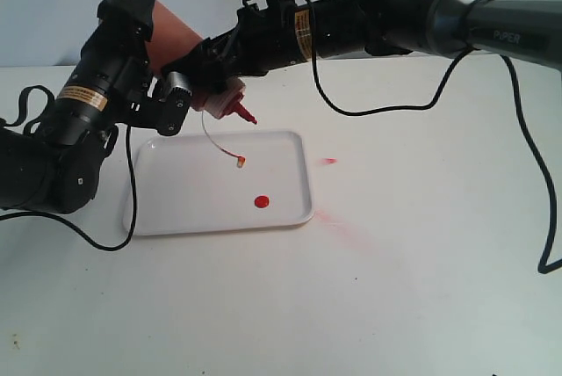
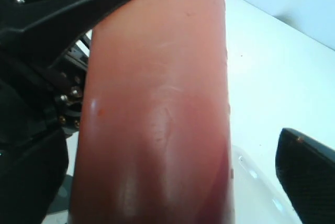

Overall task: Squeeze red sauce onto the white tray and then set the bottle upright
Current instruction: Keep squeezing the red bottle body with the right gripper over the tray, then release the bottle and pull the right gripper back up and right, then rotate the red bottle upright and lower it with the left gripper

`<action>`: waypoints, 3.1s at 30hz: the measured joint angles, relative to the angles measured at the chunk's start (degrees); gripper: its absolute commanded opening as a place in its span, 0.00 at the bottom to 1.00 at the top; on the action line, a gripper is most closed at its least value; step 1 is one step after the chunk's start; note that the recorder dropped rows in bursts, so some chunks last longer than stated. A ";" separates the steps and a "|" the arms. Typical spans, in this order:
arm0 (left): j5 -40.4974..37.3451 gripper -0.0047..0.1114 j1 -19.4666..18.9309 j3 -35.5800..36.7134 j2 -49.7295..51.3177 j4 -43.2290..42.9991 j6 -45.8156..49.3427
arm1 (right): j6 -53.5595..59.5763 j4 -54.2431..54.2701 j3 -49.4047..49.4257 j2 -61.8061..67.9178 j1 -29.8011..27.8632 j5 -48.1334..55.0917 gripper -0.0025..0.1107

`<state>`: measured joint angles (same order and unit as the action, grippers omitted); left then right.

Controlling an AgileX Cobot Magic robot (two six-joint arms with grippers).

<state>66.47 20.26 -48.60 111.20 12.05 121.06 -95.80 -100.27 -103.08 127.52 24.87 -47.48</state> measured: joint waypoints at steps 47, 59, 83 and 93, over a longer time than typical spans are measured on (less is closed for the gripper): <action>-0.07 0.04 0.29 -0.09 0.00 0.08 -0.09 | -6.26 -0.50 0.00 -0.95 -6.88 -11.94 0.95; -0.62 0.04 0.29 -0.09 0.00 5.08 -0.09 | -9.26 -0.37 0.00 -3.04 -11.12 -14.47 0.95; -0.48 0.04 0.29 12.12 -0.09 10.96 -55.78 | -15.93 -0.37 0.00 -3.15 -19.33 -22.08 0.02; -0.11 0.04 0.29 17.26 -0.09 5.00 -76.66 | -12.95 -0.37 0.00 -3.37 -19.33 -21.26 0.02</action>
<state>66.36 20.55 -31.34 111.11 17.04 44.40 -108.75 -100.65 -103.08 124.15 5.54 -68.73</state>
